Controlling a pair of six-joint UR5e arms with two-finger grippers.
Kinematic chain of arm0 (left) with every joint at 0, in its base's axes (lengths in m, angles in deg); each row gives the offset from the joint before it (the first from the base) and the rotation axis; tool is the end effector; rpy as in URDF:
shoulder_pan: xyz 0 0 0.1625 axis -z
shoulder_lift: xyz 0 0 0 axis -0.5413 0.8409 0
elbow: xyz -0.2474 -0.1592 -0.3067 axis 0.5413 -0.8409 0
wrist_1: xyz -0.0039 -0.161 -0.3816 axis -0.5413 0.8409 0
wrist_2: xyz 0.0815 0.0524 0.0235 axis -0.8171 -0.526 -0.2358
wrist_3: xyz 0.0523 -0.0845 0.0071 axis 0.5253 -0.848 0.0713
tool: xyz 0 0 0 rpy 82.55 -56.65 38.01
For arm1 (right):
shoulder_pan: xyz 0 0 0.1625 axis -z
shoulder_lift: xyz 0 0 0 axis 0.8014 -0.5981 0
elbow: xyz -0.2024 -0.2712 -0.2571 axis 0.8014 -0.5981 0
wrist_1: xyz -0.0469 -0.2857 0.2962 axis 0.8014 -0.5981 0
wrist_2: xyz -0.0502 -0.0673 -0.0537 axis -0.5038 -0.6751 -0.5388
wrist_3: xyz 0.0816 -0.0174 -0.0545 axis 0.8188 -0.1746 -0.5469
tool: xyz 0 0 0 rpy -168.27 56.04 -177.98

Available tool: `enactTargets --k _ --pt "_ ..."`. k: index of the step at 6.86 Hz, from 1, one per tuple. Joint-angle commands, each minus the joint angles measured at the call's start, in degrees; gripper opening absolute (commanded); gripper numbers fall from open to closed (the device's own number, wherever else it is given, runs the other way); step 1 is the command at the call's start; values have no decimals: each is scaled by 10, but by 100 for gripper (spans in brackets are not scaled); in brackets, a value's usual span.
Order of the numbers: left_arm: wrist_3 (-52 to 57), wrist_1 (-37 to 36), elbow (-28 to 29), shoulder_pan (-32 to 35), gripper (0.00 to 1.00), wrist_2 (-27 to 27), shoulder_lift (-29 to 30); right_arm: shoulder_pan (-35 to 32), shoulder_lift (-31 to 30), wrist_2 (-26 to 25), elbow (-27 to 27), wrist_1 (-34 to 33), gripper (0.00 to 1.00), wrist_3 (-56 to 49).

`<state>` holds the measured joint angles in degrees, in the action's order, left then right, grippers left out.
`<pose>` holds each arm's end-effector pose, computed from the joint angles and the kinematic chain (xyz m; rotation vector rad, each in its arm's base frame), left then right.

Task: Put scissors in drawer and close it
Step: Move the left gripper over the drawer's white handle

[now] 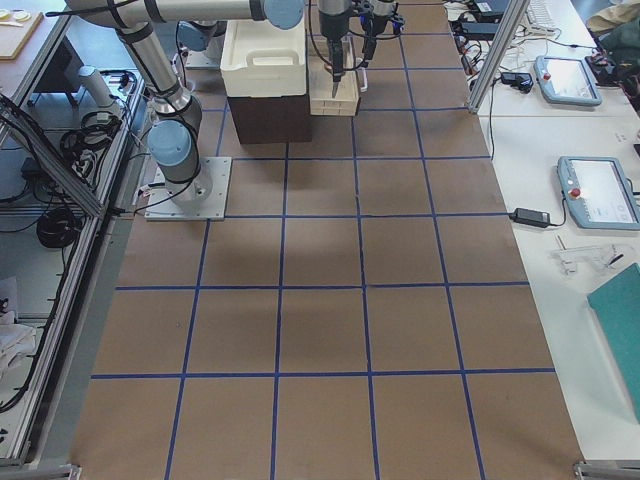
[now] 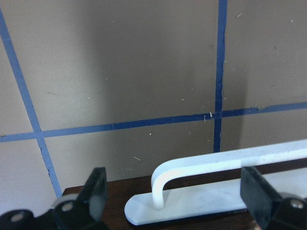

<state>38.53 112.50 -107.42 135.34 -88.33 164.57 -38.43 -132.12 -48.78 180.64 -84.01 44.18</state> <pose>-0.2836 -0.6124 0.3167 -0.0998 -3.0577 -0.3142 0.1482 -0.4563 0.4951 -0.1472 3.1252 -0.0791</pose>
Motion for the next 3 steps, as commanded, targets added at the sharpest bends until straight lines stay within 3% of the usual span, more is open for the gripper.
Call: enactTargets --k 1,3 --pt "-17 35 0 -1 100 11 -14 3 1 3 -2 -20 100 3" --pt "-29 59 -5 0 100 12 -21 4 7 5 -7 -16 100 -2"
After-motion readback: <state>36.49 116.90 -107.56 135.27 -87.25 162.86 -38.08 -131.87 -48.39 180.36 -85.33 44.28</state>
